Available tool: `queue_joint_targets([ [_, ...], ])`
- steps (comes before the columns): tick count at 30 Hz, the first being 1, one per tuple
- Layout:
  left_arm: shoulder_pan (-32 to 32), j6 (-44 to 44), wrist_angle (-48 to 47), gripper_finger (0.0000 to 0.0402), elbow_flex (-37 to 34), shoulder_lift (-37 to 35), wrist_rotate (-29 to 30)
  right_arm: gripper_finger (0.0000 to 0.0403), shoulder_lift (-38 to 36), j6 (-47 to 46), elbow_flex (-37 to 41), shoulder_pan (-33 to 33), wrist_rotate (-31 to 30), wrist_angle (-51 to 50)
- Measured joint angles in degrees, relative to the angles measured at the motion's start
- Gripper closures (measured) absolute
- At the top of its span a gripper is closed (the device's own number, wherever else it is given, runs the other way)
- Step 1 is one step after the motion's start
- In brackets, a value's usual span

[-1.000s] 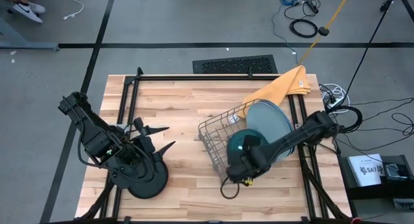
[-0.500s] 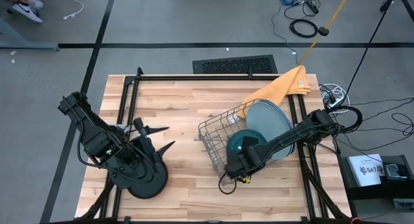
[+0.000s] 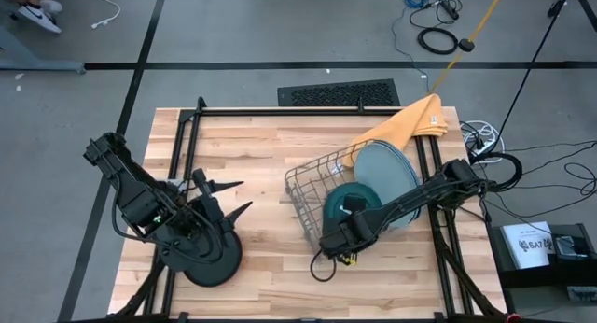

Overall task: Sort dishes
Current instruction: Put the dark green plate into the green dish rack

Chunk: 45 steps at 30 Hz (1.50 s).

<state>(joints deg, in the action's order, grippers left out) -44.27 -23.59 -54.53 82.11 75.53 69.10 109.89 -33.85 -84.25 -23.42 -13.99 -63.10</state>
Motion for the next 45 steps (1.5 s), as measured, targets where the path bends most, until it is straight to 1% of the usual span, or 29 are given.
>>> queue_joint_targets([
  [4, 0.0, 0.0, 0.0, 0.0162, 0.0, 0.0, 0.0, 0.04, 0.0, 0.1, -0.8, 0.1, -1.7, 0.2],
  [7, 0.0, 0.0, 0.0, 0.0162, 0.0, 0.0, 0.0, 0.0401, 0.4, 0.4, -2.5, -0.1, -2.1, -1.8],
  [18, 0.0, 0.0, 0.0, 0.0162, 0.0, 0.0, 0.1, 0.0402, 0.4, 3.0, -15.0, -1.0, -7.0, -12.1],
  [23, 0.0, 0.0, 0.0, 0.0162, 0.0, 0.0, 0.1, 0.0402, 0.0, -2.1, -18.7, -0.8, -7.0, -22.8],
  [25, 0.0, 0.0, 0.0, 0.0162, 0.0, 0.0, 0.1, 0.0402, -1.2, -4.6, -18.8, -0.8, -6.3, -24.3],
  [28, 0.0, 0.0, 0.0, 0.0162, 0.0, 0.0, 0.1, 0.0401, -3.3, -8.5, -17.3, 0.2, -1.4, -22.3],
  [30, 0.0, 0.0, 0.0, 0.0162, 0.0, 0.0, 0.1, 0.0388, -4.1, -11.0, -16.0, 0.7, 0.7, -22.1],
  [36, 0.0, -0.1, 0.0, 0.0162, 0.0, 0.0, -0.7, 0.0305, -6.9, -19.7, -10.2, 0.8, 0.6, -24.8],
  [38, 0.0, -0.1, 0.1, 0.0162, 0.0, 0.0, -0.9, 0.0283, -7.9, -22.1, -7.5, 0.9, 0.6, -25.8],
  [41, 0.0, -0.1, 0.1, 0.0162, 0.0, 0.0, -1.0, 0.0269, -8.6, -24.1, -3.2, 0.9, 0.5, -26.6],
  [45, 0.0, -0.1, 0.1, 0.0162, 0.0, 0.0, -1.1, 0.0271, -8.6, -26.5, 1.7, 1.0, 0.2, -26.5],
])
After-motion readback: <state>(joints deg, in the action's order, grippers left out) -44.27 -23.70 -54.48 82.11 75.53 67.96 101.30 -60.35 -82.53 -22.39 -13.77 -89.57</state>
